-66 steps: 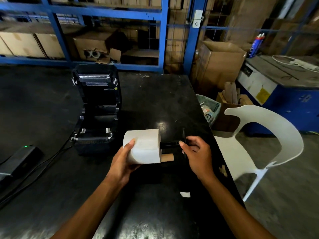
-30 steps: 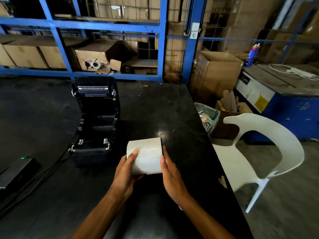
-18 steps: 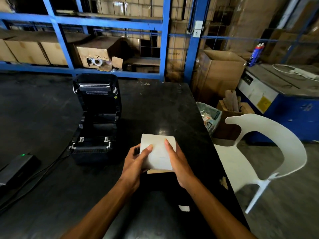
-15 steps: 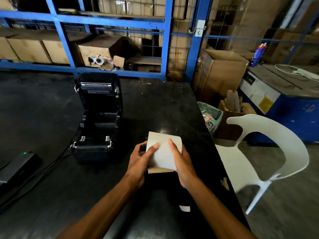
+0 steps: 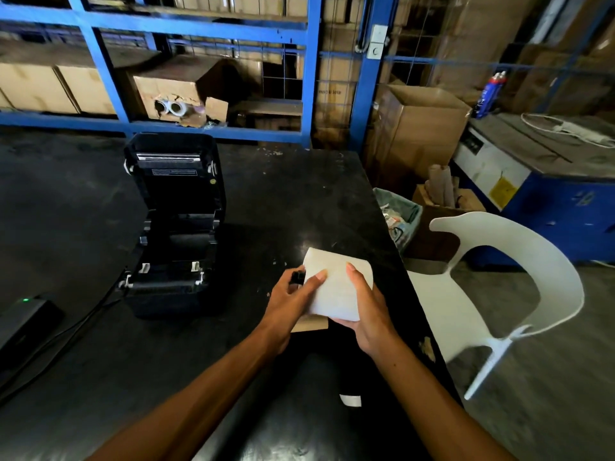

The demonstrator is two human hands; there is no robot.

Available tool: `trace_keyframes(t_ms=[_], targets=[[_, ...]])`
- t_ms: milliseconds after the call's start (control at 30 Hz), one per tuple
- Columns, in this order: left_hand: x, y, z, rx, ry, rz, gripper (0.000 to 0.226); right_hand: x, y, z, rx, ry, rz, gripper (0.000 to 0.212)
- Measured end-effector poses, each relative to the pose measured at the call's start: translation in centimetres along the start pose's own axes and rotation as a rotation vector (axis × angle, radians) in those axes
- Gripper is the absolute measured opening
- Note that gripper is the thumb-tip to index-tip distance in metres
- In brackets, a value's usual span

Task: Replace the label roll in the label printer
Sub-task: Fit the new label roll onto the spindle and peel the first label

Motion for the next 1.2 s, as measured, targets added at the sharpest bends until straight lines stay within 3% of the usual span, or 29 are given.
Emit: trace_keyframes(t_ms=[67, 167, 267, 367, 567, 667, 900, 1200], targets=[[0.1, -0.8, 0.5, -0.049, 0.102, -0.003, 0.036, 0.4, 0.3, 0.4, 0.072, 0.027, -0.036, 0.033], [1.7, -1.1, 2.5, -0.118, 0.127, 0.054, 0.039, 1.2, 0.6, 0.9, 0.184, 0.076, -0.081, 0.025], [3.5, 0.3, 5.6, 0.301, -0.047, -0.044, 0.021, 1.6, 0.6, 1.0, 0.248, 0.094, -0.091, 0.023], [4.5, 3.3, 8.0, 0.781, -0.068, -0.124, 0.026, 2.0, 0.5, 1.2, 0.258, 0.086, -0.083, 0.023], [5.6, 6.4, 9.1, 1.143, 0.062, -0.292, 0.035, 2.0, 0.2, 1.6, 0.237, 0.073, -0.067, 0.013], [6.7, 6.2, 8.3, 1.269, 0.103, -0.303, 0.04, 1.8, -0.3, 1.7, 0.233, 0.074, -0.074, 0.02], [8.6, 6.9, 7.3, 1.424, 0.15, -0.322, 0.046, 1.3, -0.7, 2.4, 0.234, 0.067, -0.079, 0.022], [8.5, 6.9, 8.3, 1.123, 0.047, -0.351, 0.012, 1.4, -0.2, 2.2, 0.179, 0.047, -0.076, 0.027]])
Point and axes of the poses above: each hand's wrist, its own x-axis towards the middle knuckle, its own z-axis out of the back of the hand, y = z × x, the point moved 3 cm from there along x, towards the middle knuckle, and after that the axes turned 8 degrees about x, right-handed, at the moved point
